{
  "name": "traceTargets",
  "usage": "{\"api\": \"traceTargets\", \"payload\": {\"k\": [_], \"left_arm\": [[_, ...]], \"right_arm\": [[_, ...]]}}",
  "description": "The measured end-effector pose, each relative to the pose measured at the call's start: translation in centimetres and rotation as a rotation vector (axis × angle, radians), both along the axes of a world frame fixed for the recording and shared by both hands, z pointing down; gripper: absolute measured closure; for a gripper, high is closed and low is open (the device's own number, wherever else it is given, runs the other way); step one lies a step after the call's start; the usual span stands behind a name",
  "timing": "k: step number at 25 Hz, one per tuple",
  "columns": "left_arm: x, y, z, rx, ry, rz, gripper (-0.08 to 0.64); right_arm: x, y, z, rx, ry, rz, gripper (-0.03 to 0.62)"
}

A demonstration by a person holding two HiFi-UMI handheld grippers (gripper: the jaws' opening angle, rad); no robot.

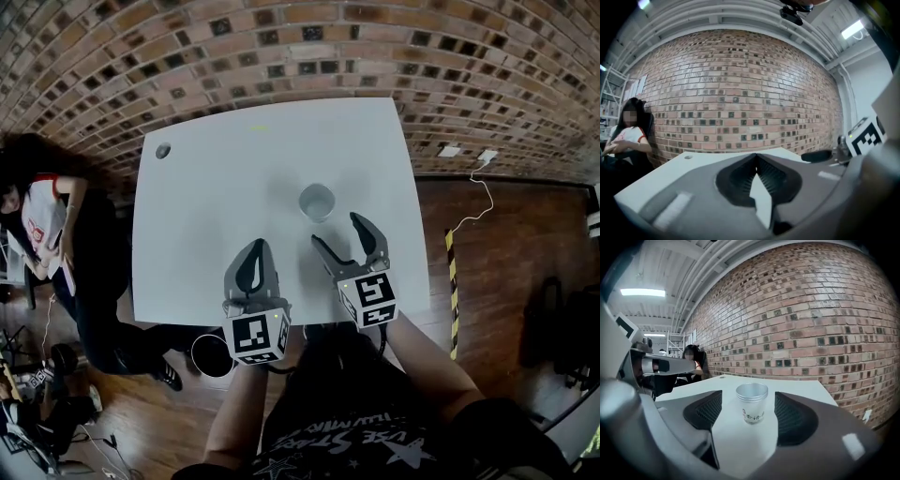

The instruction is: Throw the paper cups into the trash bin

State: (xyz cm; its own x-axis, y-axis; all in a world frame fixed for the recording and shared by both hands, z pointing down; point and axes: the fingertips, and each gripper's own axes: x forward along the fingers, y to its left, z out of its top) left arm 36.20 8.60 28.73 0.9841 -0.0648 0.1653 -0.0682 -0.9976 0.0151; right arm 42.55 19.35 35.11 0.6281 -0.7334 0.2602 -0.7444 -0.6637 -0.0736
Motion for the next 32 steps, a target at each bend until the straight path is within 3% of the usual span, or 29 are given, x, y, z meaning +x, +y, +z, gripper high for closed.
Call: {"api": "traceTargets", "payload": {"k": [5,10,22,32], "left_arm": [[1.1,-1.0,1.1,-0.008,-0.013,-0.010,0.555],[2.0,-1.8,2.1,-0.019,-0.030,-0.021,0.555],[3.4,-3.1,3.0,-0.022,-0.053,-0.036,0.555],[3.5,-3.9,4.1,-0.028,-0.069,-0.061,0.555]], "right_arm": [[0.8,-1.4,1.6,-0.034,-0.012,-0.017,0.227],[1.7,-2.2,3.8,-0.079,-0.048,-0.027,0.174],[4.5,-4.3,6.1,-0.121,-0.061,-0.031,0.160],[5.9,-6.5,4.6,-0.124,0.004,-0.061,0.158]]}}
